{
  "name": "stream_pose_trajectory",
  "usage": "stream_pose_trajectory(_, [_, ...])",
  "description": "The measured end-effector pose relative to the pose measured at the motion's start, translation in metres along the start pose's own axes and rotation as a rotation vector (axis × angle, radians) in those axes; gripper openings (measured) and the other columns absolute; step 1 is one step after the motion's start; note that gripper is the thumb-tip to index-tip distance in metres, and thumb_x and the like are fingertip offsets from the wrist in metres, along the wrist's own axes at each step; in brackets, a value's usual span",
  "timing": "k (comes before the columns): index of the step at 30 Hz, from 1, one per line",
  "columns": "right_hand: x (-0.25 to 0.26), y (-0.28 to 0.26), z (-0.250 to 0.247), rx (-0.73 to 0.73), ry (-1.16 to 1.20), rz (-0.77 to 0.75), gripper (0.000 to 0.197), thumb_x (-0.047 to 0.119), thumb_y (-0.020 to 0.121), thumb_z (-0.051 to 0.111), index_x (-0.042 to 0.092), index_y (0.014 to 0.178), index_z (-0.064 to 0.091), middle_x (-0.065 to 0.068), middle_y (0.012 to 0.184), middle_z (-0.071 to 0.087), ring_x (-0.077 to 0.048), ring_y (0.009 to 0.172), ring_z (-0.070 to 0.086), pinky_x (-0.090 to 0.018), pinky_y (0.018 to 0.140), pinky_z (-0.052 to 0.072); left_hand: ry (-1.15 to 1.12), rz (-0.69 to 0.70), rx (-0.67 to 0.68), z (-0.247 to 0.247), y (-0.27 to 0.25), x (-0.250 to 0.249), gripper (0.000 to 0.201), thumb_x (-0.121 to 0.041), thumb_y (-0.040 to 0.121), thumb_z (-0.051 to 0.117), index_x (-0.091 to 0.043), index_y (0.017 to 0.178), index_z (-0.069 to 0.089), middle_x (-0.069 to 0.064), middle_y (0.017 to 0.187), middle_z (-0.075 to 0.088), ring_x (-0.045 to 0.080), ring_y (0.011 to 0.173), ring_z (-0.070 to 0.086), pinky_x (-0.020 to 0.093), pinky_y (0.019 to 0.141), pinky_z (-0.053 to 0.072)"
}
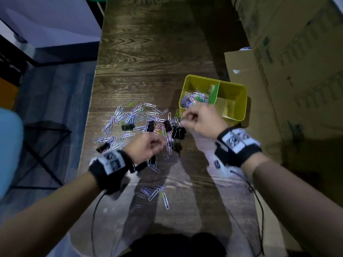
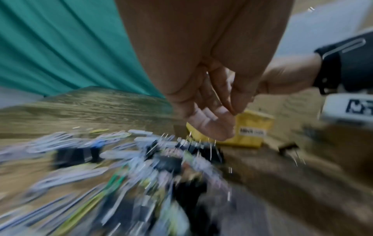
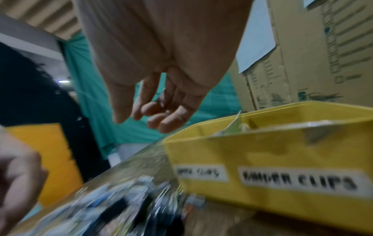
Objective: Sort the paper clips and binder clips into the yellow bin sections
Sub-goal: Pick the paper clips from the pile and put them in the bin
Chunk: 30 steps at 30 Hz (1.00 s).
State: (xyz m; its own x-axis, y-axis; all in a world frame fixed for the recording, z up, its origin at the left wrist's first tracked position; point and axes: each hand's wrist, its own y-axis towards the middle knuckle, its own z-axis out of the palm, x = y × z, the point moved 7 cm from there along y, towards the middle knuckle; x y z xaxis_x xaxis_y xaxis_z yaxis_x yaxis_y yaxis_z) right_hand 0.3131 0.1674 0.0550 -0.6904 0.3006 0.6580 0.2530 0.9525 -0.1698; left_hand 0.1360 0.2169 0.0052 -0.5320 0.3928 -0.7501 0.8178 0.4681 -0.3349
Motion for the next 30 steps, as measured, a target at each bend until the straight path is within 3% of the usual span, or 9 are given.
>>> stream_pose_trajectory(2, [0.015, -0.036, 0.045, 0.238, -0.023, -0.089, 0.023, 0.027, 0.079, 0.074, 0.016, 0.098, 0.071, 0.003, 0.087, 0.061, -0.010, 0.077, 0.055, -0.027, 0.075, 0.049, 0.155, -0.011, 0.122, 0.020, -0.039, 0.034, 0.017, -0.008, 0.084, 0.061, -0.016, 0.096, 0.070, -0.003, 0.087, 0.071, -0.001, 0.072, 0.062, 0.016, 0.070, 0.047])
stream_pose_trajectory(5, [0.022, -0.099, 0.127, 0.552, -0.126, -0.214, 0.043, 0.019, 0.083, 0.069, 0.017, 0.125, 0.057, -0.002, 0.119, 0.057, -0.011, 0.097, 0.053, -0.014, 0.085, 0.043, 0.327, 0.065, 0.177, 0.050, -0.095, 0.074, 0.033, -0.013, 0.084, 0.054, -0.021, 0.115, 0.062, 0.000, 0.104, 0.064, 0.013, 0.092, 0.059, 0.022, 0.080, 0.048])
stream_pose_trajectory(7, [0.021, -0.131, 0.173, 0.623, -0.237, -0.319, 0.065, 0.009, 0.082, 0.067, 0.019, 0.140, 0.039, -0.005, 0.137, 0.044, -0.023, 0.117, 0.050, -0.027, 0.099, 0.042, 0.461, 0.123, 0.154, 0.070, -0.122, 0.092, 0.046, -0.022, 0.082, 0.048, -0.025, 0.127, 0.049, -0.001, 0.116, 0.054, 0.012, 0.100, 0.050, 0.022, 0.083, 0.050])
stream_pose_trajectory(10, [0.016, -0.147, 0.208, 0.556, -0.390, -0.357, 0.074, 0.015, 0.080, 0.066, 0.013, 0.145, 0.030, -0.008, 0.143, 0.041, -0.031, 0.129, 0.040, -0.044, 0.104, 0.038, 0.660, 0.163, 0.106, 0.092, -0.142, 0.096, 0.061, -0.040, 0.075, 0.049, -0.024, 0.133, 0.041, -0.003, 0.125, 0.049, 0.013, 0.103, 0.043, 0.025, 0.072, 0.053])
stream_pose_trajectory(13, [0.018, -0.147, 0.217, 0.540, -0.391, -0.292, 0.071, 0.023, 0.089, 0.057, 0.010, 0.148, 0.020, -0.010, 0.144, 0.036, -0.030, 0.133, 0.032, -0.046, 0.107, 0.034, 0.707, 0.122, 0.059, 0.101, -0.143, 0.090, 0.069, -0.043, 0.064, 0.051, -0.023, 0.130, 0.044, -0.006, 0.119, 0.055, 0.013, 0.099, 0.045, 0.025, 0.070, 0.051])
stream_pose_trajectory(16, [0.020, -0.141, 0.217, 0.533, -0.378, -0.268, 0.070, 0.027, 0.091, 0.056, 0.011, 0.148, 0.018, -0.011, 0.143, 0.033, -0.027, 0.134, 0.028, -0.042, 0.109, 0.031, 0.612, 0.108, -0.039, 0.097, -0.135, 0.075, 0.052, -0.036, 0.073, 0.041, -0.022, 0.122, 0.046, -0.003, 0.110, 0.060, 0.012, 0.095, 0.046, 0.025, 0.078, 0.049])
stream_pose_trajectory(20, [0.014, -0.136, 0.214, 0.516, -0.310, -0.199, 0.064, 0.033, 0.088, 0.060, 0.018, 0.143, 0.030, -0.008, 0.132, 0.036, -0.026, 0.122, 0.041, -0.039, 0.104, 0.038, 0.451, 0.050, -0.014, 0.098, -0.126, 0.077, 0.041, -0.028, 0.081, 0.041, -0.012, 0.113, 0.061, 0.004, 0.109, 0.062, 0.017, 0.101, 0.047, 0.032, 0.080, 0.054])
stream_pose_trajectory(25, [-0.001, -0.137, 0.215, 0.404, -0.189, 0.032, 0.073, 0.031, 0.084, 0.068, 0.022, 0.143, 0.027, -0.002, 0.130, 0.030, -0.024, 0.107, 0.054, -0.041, 0.094, 0.048, 0.379, -0.034, 0.058, 0.101, -0.129, 0.082, 0.052, -0.026, 0.081, 0.057, -0.009, 0.129, 0.049, 0.008, 0.125, 0.050, 0.025, 0.114, 0.048, 0.036, 0.095, 0.047])
stream_pose_trajectory(30, [0.005, -0.139, 0.217, 0.334, -0.209, 0.087, 0.050, 0.029, 0.086, 0.065, 0.015, 0.130, 0.047, -0.007, 0.130, 0.044, -0.028, 0.109, 0.055, -0.040, 0.092, 0.049, 0.502, -0.019, -0.067, 0.103, -0.124, 0.063, 0.037, -0.019, 0.059, 0.081, -0.016, 0.095, 0.070, -0.001, 0.093, 0.064, 0.019, 0.080, 0.062, 0.020, 0.069, 0.050])
